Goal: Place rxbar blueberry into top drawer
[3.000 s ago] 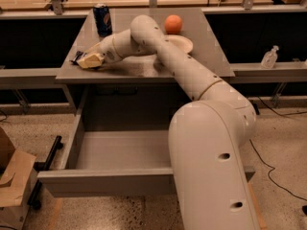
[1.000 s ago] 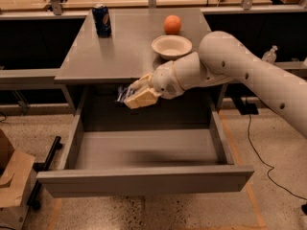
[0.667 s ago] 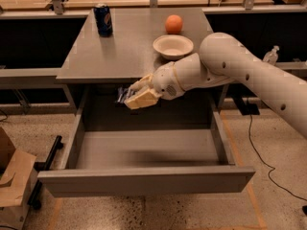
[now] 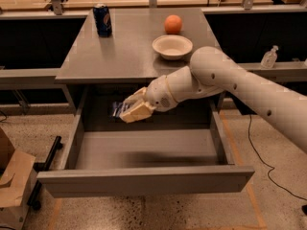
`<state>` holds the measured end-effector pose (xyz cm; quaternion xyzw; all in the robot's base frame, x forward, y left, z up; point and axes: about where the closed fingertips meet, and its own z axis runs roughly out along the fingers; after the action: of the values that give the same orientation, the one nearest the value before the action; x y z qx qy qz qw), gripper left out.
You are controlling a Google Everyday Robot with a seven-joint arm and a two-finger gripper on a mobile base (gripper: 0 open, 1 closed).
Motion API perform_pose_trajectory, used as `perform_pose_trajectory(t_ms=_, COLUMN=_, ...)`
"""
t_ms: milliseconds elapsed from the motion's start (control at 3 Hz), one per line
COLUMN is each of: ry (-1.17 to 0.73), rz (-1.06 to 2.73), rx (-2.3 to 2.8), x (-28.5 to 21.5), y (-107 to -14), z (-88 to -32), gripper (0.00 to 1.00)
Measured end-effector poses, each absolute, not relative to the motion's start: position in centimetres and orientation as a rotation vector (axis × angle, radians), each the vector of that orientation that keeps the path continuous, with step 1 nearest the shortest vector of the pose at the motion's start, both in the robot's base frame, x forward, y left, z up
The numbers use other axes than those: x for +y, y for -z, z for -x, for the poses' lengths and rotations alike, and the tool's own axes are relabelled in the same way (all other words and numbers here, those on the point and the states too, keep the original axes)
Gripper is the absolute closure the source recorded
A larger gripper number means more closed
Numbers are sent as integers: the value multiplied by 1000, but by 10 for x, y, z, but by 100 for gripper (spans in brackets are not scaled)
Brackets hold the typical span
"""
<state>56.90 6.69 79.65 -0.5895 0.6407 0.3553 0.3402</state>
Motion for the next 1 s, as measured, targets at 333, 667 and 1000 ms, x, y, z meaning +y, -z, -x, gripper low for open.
perform_pose_trajectory(t_ms=333, ry=-967, rz=1484, rx=1700, x=72, y=-757, z=-548, gripper=100)
perform_pose_trajectory(t_ms=667, ry=-996, rz=1397, rx=1722, x=75, y=-710, z=-537, gripper=100)
perform_pose_trajectory(t_ms=1000, ry=-1001, rz=1310, rx=1760, x=76, y=-662, z=-536, gripper=86)
